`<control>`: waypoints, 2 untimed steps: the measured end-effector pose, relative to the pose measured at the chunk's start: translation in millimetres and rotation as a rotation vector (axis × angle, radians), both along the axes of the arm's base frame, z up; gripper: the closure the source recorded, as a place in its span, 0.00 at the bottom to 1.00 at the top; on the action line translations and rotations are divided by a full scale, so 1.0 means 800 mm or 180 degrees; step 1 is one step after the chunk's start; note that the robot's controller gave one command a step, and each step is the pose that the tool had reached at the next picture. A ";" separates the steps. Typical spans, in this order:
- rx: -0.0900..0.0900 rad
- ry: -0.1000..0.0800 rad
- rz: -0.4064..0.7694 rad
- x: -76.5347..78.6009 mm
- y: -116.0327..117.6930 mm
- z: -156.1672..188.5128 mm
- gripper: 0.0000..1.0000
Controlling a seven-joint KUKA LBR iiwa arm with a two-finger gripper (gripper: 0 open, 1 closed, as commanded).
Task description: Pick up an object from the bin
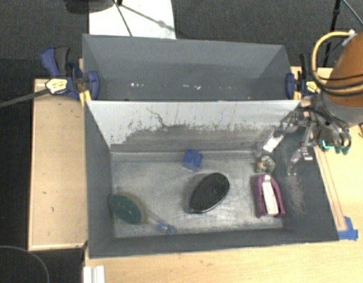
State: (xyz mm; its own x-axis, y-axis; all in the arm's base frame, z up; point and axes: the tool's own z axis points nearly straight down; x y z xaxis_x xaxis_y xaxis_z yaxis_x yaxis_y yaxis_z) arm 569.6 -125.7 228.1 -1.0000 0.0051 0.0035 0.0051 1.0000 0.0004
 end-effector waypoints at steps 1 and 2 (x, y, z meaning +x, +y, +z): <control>-0.0016 -0.0059 0.0985 -0.008 -0.026 -0.169 0.00; -0.0003 -0.0078 0.1003 -0.006 -0.021 -0.171 1.00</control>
Offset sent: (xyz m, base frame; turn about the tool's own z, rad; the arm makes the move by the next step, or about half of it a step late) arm -0.0128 -0.0214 -0.1567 -0.3152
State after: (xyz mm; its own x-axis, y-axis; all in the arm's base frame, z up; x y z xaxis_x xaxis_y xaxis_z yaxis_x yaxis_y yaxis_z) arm 564.6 -142.7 91.0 -0.9521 -0.3051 -0.0206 -0.3051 0.9523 -0.0043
